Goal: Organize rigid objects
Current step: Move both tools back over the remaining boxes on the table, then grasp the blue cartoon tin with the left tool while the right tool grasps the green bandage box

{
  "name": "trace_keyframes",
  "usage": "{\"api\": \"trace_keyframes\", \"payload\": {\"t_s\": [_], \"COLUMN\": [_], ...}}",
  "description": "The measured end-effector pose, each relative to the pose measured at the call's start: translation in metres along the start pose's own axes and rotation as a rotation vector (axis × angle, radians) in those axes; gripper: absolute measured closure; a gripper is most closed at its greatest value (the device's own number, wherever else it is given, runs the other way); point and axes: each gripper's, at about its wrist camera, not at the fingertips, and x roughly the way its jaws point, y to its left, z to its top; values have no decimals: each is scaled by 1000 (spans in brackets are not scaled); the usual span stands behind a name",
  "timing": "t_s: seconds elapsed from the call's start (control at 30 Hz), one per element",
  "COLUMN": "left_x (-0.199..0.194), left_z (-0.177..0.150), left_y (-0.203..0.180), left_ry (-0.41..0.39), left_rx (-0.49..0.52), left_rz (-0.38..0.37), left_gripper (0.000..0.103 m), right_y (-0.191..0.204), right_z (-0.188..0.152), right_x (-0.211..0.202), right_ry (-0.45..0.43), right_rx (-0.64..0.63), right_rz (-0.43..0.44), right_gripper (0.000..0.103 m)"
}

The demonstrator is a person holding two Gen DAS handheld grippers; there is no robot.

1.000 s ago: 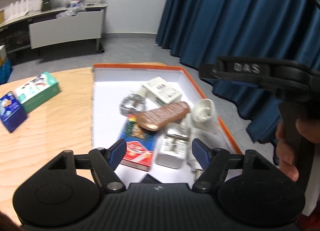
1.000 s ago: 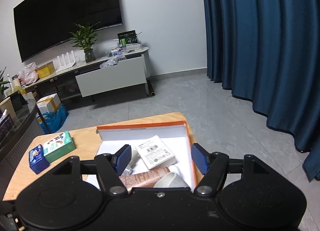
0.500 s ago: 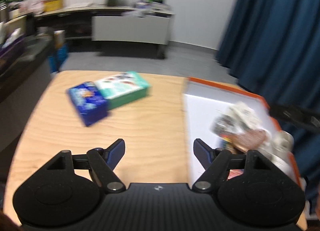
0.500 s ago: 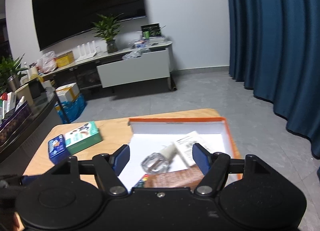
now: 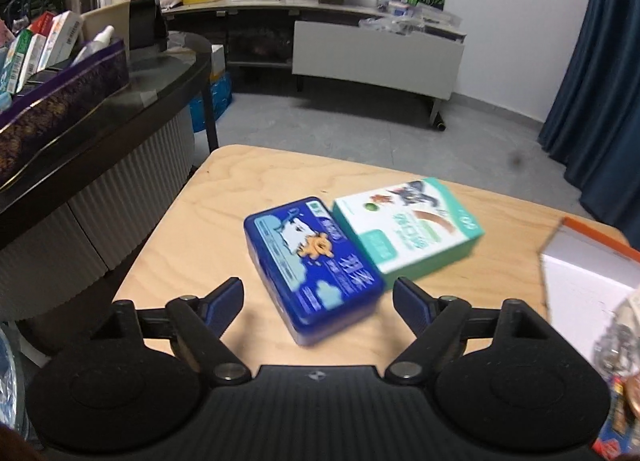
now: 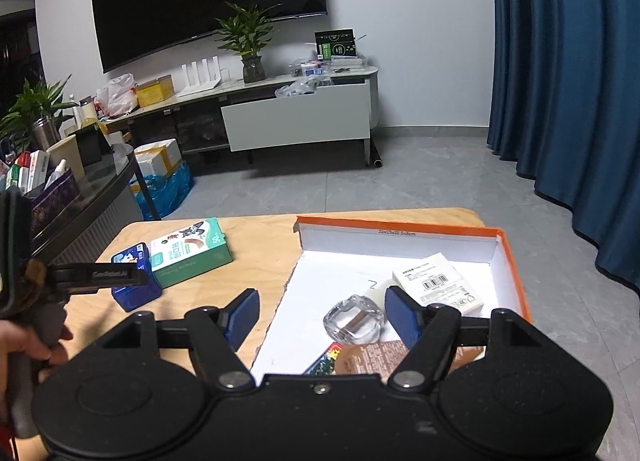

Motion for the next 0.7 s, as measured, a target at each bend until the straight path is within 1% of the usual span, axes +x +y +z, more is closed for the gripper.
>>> {"api": "trace_keyframes", "payload": {"t_s": [0.13, 0.27, 0.33, 0.43, 0.53, 0.63, 0.67, 0.7], "left_x": [6, 0, -2, -1, 8, 24, 28, 33], "left_z": [5, 2, 3, 9, 18, 22, 23, 23], "left_y": [9, 30, 40, 47, 40, 33, 33, 35], "left_ry": [-15, -18, -24, -25, -23, 0, 8, 23], "left_rx": [39, 45, 41, 12, 21, 53, 58, 57], "left_rz": [15, -1, -5, -9, -9, 7, 6, -6], "left_gripper": [16, 14, 7, 5, 2, 3, 6, 15], "right_y": [10, 21, 28, 40, 53, 65, 68, 71], "right_z": [5, 7, 9, 14, 18, 22, 23, 25], "right_x": [12, 23, 30, 41, 53, 64, 68, 71], "right_ry": [6, 12, 21, 35, 49, 66, 71, 78], "right_rx": [-17, -44, -61, -85, -106, -137, -150, -163], "right_rz": [16, 44, 64, 82, 116, 133, 144, 156], "right_gripper": [20, 20, 20, 20, 19, 17, 15, 14]}}
